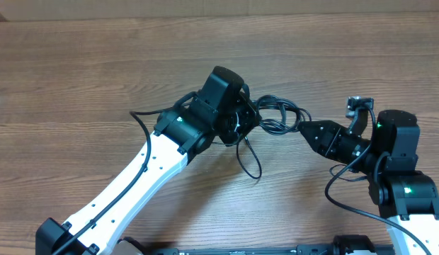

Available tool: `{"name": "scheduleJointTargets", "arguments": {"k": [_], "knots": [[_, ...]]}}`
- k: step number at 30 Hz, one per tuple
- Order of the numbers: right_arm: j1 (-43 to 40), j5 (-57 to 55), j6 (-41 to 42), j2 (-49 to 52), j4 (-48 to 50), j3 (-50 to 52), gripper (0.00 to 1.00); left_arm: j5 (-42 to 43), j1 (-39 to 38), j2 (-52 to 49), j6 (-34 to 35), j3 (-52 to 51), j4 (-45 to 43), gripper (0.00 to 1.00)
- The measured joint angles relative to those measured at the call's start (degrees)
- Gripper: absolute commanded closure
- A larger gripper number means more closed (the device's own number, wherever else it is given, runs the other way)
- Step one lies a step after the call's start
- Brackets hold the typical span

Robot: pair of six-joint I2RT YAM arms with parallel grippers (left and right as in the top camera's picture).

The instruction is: Untangle cables

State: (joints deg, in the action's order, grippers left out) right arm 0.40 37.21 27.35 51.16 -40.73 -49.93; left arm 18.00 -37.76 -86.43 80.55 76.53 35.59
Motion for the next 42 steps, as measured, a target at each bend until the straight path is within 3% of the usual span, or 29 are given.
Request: {"name": "scheduleJointTargets", "arguments": {"k": [7, 12, 19, 42], "knots": [[0.00, 10.29, -1.07, 0.00, 3.56, 0.00, 0.68, 6.23, 1.07, 0.00, 0.13, 0.00, -4.15, 0.96], [0.00, 13.40, -1.42, 0.00, 3.72, 0.00, 0.63, 11.23, 6.25, 0.00, -0.11, 0.00, -3.87, 0.96], [0.00, 14.05, -1.66, 0.00, 3.82, 0.00, 0.62, 15.17, 10.45, 0.00, -1.42, 0.00, -3.02, 0.96], [0.00, 14.49, -1.70, 0.00, 3.85, 0.00, 0.63, 25.42, 10.54, 0.00, -9.70, 0.00, -2.38, 0.96]]}}
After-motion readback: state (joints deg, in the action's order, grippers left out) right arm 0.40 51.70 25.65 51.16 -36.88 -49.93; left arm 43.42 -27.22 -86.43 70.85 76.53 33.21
